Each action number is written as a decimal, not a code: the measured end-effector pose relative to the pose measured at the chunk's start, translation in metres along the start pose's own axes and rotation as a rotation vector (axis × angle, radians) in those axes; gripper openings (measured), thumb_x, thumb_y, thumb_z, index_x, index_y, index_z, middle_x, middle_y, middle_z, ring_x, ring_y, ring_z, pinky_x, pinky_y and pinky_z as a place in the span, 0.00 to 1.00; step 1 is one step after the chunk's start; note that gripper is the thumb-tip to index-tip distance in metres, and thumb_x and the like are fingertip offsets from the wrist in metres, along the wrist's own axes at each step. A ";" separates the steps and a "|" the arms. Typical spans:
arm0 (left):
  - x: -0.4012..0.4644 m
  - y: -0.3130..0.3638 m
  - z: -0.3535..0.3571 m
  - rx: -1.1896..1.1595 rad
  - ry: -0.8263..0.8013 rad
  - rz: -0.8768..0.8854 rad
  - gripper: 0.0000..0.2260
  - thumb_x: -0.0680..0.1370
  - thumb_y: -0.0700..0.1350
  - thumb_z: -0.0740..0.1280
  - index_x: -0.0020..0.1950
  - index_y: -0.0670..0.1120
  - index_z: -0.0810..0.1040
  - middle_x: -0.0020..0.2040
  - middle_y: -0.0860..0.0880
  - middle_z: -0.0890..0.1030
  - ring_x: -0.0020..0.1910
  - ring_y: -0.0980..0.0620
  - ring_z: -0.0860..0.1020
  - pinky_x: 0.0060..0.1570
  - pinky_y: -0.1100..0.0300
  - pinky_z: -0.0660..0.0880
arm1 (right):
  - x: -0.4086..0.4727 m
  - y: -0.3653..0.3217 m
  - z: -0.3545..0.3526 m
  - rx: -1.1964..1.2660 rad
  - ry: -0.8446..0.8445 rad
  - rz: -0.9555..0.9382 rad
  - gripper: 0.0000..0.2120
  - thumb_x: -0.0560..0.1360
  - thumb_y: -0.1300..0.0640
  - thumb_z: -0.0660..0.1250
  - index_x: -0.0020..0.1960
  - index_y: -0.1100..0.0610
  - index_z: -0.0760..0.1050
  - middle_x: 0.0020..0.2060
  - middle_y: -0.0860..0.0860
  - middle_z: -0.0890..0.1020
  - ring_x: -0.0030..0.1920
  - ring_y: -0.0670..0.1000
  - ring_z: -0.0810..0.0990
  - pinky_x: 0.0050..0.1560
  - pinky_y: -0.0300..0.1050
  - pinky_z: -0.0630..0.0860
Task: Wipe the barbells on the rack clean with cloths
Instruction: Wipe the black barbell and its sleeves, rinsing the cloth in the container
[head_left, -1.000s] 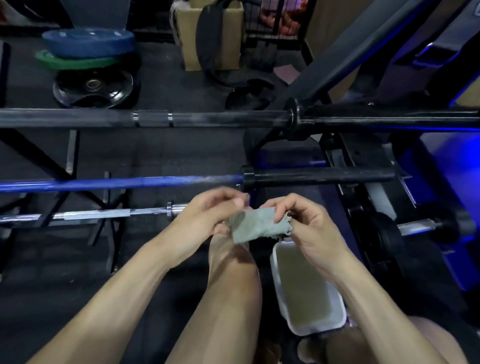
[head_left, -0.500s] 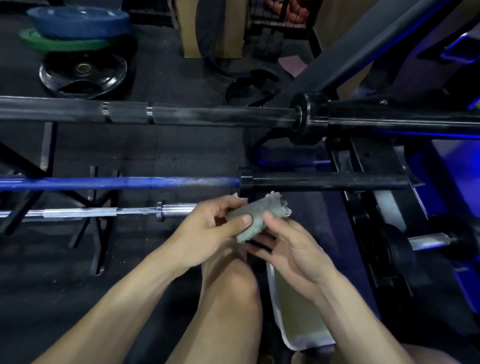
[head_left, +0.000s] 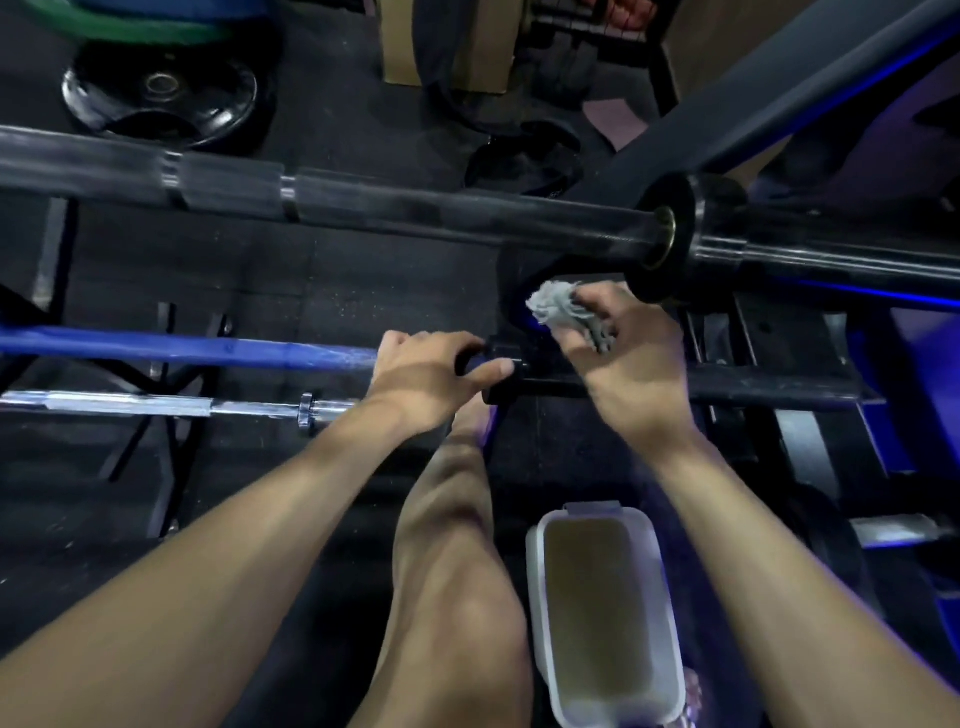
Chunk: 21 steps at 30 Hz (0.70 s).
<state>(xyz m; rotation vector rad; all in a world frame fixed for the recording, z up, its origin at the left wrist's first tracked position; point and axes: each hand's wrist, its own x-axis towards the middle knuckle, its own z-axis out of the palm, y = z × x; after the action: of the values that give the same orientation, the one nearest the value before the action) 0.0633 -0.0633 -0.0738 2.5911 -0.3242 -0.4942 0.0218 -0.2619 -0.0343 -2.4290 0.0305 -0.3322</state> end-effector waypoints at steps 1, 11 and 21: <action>0.000 -0.001 0.003 0.032 0.019 0.014 0.23 0.78 0.71 0.57 0.60 0.60 0.80 0.50 0.55 0.84 0.57 0.51 0.78 0.59 0.54 0.63 | 0.002 -0.002 0.006 -0.122 -0.046 -0.065 0.11 0.76 0.57 0.72 0.58 0.53 0.81 0.51 0.46 0.81 0.50 0.48 0.81 0.51 0.42 0.76; 0.000 -0.012 0.016 0.061 0.137 0.111 0.17 0.74 0.72 0.60 0.43 0.60 0.76 0.46 0.58 0.82 0.49 0.55 0.73 0.51 0.58 0.56 | 0.003 -0.017 0.035 -0.316 -0.264 -0.225 0.16 0.75 0.60 0.60 0.58 0.57 0.83 0.50 0.53 0.80 0.52 0.57 0.78 0.49 0.50 0.77; 0.004 -0.014 0.016 0.001 0.154 0.076 0.15 0.71 0.72 0.66 0.35 0.63 0.73 0.38 0.59 0.81 0.44 0.57 0.76 0.48 0.58 0.56 | 0.014 -0.032 0.012 -0.259 -0.437 -0.200 0.16 0.74 0.68 0.65 0.54 0.55 0.85 0.44 0.50 0.79 0.46 0.53 0.78 0.47 0.46 0.74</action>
<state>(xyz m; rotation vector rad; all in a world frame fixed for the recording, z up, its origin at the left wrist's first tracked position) 0.0622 -0.0595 -0.0948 2.5884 -0.3682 -0.2663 0.0360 -0.2318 -0.0196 -2.7166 -0.3847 0.1309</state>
